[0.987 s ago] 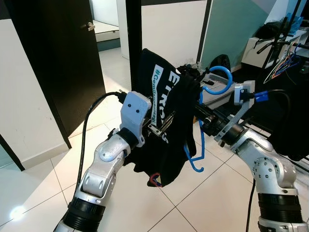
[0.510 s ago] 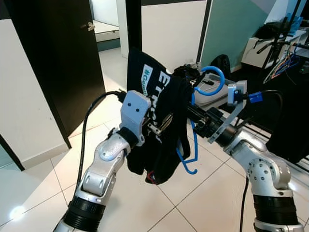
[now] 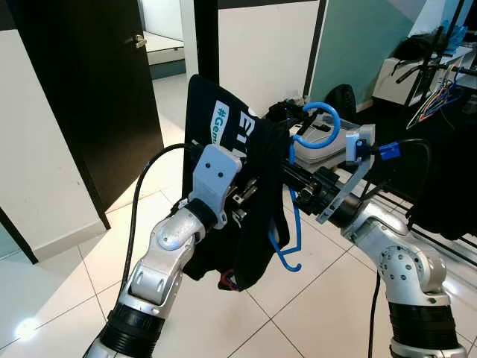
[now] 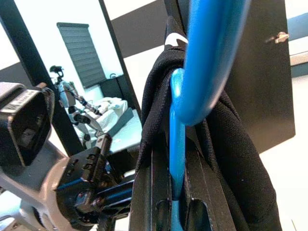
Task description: Hang hanger
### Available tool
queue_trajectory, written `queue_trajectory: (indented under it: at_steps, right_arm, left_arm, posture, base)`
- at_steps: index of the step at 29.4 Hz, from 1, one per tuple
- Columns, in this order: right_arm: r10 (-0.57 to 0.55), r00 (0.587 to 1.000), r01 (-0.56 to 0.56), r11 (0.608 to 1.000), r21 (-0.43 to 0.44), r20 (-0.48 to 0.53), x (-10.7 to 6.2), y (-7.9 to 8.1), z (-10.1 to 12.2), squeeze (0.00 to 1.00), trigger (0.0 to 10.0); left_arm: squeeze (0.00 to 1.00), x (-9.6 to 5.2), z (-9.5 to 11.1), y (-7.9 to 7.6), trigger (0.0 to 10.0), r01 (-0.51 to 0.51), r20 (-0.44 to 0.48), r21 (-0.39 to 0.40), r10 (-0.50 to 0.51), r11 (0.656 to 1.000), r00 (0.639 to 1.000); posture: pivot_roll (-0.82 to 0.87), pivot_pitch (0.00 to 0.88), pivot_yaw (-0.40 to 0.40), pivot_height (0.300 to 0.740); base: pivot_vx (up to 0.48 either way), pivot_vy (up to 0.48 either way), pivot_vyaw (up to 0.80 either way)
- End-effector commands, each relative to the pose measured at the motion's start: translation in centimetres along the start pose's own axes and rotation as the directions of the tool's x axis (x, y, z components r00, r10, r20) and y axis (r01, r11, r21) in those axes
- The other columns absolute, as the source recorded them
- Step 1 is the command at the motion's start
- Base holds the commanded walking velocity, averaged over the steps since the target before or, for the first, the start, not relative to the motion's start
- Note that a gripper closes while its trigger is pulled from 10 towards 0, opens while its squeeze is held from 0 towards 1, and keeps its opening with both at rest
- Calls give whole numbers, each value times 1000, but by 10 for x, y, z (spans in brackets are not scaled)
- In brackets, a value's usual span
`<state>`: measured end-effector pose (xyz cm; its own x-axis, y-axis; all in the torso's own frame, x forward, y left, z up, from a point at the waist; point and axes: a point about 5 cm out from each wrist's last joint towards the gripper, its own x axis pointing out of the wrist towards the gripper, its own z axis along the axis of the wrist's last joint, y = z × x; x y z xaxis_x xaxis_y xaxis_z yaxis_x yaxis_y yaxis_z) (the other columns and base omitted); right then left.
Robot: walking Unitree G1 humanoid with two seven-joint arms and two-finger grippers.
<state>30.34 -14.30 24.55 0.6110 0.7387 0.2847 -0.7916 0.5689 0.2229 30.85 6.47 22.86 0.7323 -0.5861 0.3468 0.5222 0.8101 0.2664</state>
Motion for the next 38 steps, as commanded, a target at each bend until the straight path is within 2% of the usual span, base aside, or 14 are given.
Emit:
queue_trajectory:
  at_steps: [1, 7, 10, 16, 17, 21, 24, 25, 31, 32, 33, 35, 37, 38]
  right_arm:
    - [62, 998, -62, 998, -6, 30, 1, 9, 6, 0, 10000]
    - [50, 999, -49, 999, -10, 21, 1, 8, 5, 0, 10000]
    - [-8, 1000, 8, 1000, -10, 3, 1, 2, 1, 0, 10000]
    - [-202, 977, 202, 979, -4, -61, -1, -22, -10, 0, 10000]
    - [-280, 957, 281, 960, -8, -80, -4, -32, -14, 0, 10000]
    - [-359, 928, 359, 933, -14, -97, -8, -42, -17, 0, 10000]
    - [-373, 923, 373, 928, -14, -99, -9, -44, -17, 0, 10000]
    - [-413, 906, 414, 910, -8, -94, -11, -49, -18, 0, 10000]
    - [-460, 886, 461, 887, 11, -60, -11, -54, -14, 0, 10000]
    - [-492, 870, 493, 870, 27, -30, -11, -59, -11, 0, 10000]
    - [-492, 870, 493, 870, 27, -30, -11, -59, -11, 0, 10000]
    - [-555, 832, 552, 830, 75, 22, -13, -67, -4, 0, 10000]
    - [-555, 832, 552, 830, 75, 22, -13, -67, -4, 0, 10000]
    - [-584, 811, 580, 810, 87, 38, -14, -71, -2, 0, 10000]
  left_arm:
    - [0, -1, -6, 0, 0, 4, -27, 25, -3, 1000, 1000]
    - [0, -1, -5, 4, 0, -10, -28, 34, 11, 999, 1000]
    - [0, -2, -4, 9, 0, -35, -27, 45, 37, 998, 999]
    - [0, -7, 4, 40, 0, -144, -7, 68, 145, 987, 989]
    - [0, -9, 7, 52, 0, -187, 5, 63, 188, 980, 982]
    - [0, -12, 11, 63, 0, -228, 15, 67, 228, 971, 974]
    - [0, -13, 11, 65, 0, -236, 17, 68, 236, 969, 972]
    - [0, -15, 11, 67, 0, -250, 15, 64, 250, 966, 968]
    - [0, -15, 9, 63, 0, -241, 8, 51, 241, 969, 971]
    - [0, -14, 8, 59, 0, -226, 4, 43, 226, 973, 974]
    - [0, -14, 8, 59, 0, -226, 4, 43, 226, 973, 974]
    - [0, -14, 6, 52, 0, -207, -1, 28, 207, 978, 978]
    - [0, -14, 6, 52, 0, -207, -1, 28, 207, 978, 978]
    - [0, -13, 5, 48, 0, -191, -3, 14, 191, 982, 982]
  posture:
    - [-40, 0, -11, 740]
    - [-37, 0, -12, 740]
    - [-33, 0, -13, 740]
    - [-33, 0, -12, 740]
    - [-30, 0, -13, 740]
    - [-29, 0, -13, 740]
    - [-29, 0, -14, 740]
    - [-29, 0, -15, 740]
    - [-27, 0, -18, 740]
    - [-25, 0, -18, 740]
    - [-25, 0, -18, 740]
    - [-24, 0, -21, 740]
    - [-24, 0, -21, 740]
    - [-19, 0, -23, 740]
  base:
    - [0, 0, 0]
    - [0, 0, 0]
    - [0, 0, 0]
    - [0, 0, 0]
    - [0, 0, 0]
    - [0, 0, 0]
    - [0, 0, 0]
    - [0, 0, 0]
    - [0, 0, 0]
    - [0, 0, 0]
    - [0, 0, 0]
    - [0, 0, 0]
    - [0, 0, 0]
    - [0, 0, 0]
